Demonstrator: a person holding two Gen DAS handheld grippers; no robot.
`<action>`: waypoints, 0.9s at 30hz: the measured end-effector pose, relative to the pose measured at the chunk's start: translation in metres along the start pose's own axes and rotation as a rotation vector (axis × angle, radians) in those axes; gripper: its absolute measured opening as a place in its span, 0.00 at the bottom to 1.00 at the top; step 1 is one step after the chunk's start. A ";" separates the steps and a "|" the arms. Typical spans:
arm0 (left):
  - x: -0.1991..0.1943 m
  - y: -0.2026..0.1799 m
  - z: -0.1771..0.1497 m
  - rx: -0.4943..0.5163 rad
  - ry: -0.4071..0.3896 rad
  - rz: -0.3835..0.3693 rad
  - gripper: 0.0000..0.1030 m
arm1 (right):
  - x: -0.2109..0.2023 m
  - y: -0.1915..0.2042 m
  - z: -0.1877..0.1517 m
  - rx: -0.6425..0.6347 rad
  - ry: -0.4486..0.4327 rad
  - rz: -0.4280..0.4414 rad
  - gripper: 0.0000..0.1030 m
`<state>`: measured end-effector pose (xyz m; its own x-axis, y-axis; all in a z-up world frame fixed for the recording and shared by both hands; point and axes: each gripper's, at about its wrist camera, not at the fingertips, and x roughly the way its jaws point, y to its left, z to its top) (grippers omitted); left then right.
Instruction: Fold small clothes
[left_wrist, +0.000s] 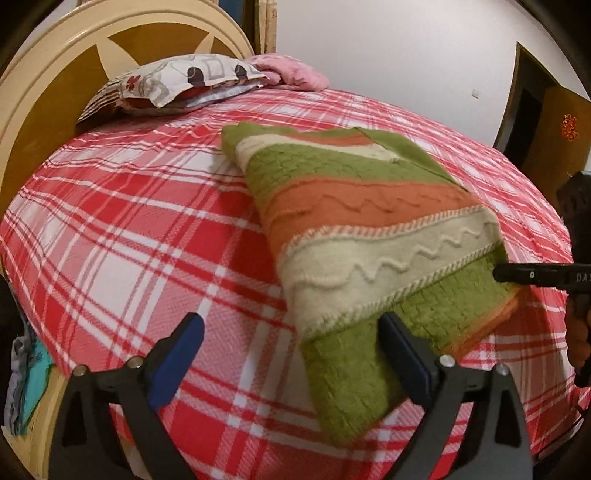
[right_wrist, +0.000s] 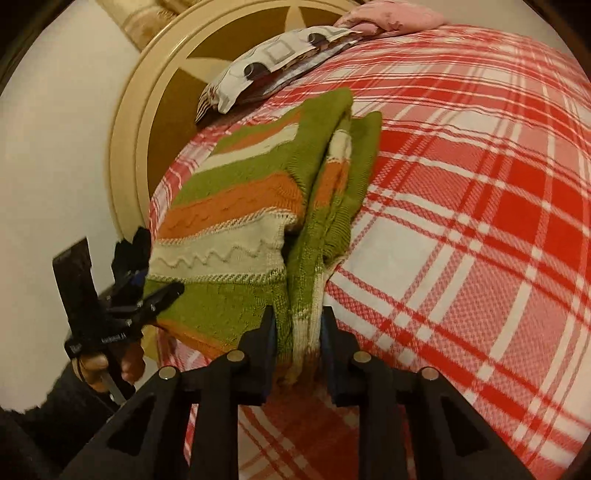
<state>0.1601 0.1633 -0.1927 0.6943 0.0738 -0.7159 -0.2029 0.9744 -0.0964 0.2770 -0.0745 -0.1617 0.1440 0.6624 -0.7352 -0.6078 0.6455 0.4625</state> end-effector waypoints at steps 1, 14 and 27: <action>0.000 -0.001 -0.004 -0.004 0.005 0.005 0.95 | -0.001 0.004 -0.002 -0.007 -0.005 -0.012 0.24; -0.037 -0.012 -0.005 0.002 0.023 0.068 0.95 | -0.027 0.042 -0.028 -0.119 -0.059 -0.231 0.32; -0.156 -0.046 0.023 0.098 -0.271 0.162 0.97 | -0.159 0.147 -0.047 -0.367 -0.431 -0.382 0.59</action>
<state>0.0771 0.1116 -0.0612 0.8193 0.2708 -0.5054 -0.2679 0.9601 0.0800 0.1275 -0.1030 0.0001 0.6529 0.5553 -0.5151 -0.6671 0.7437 -0.0438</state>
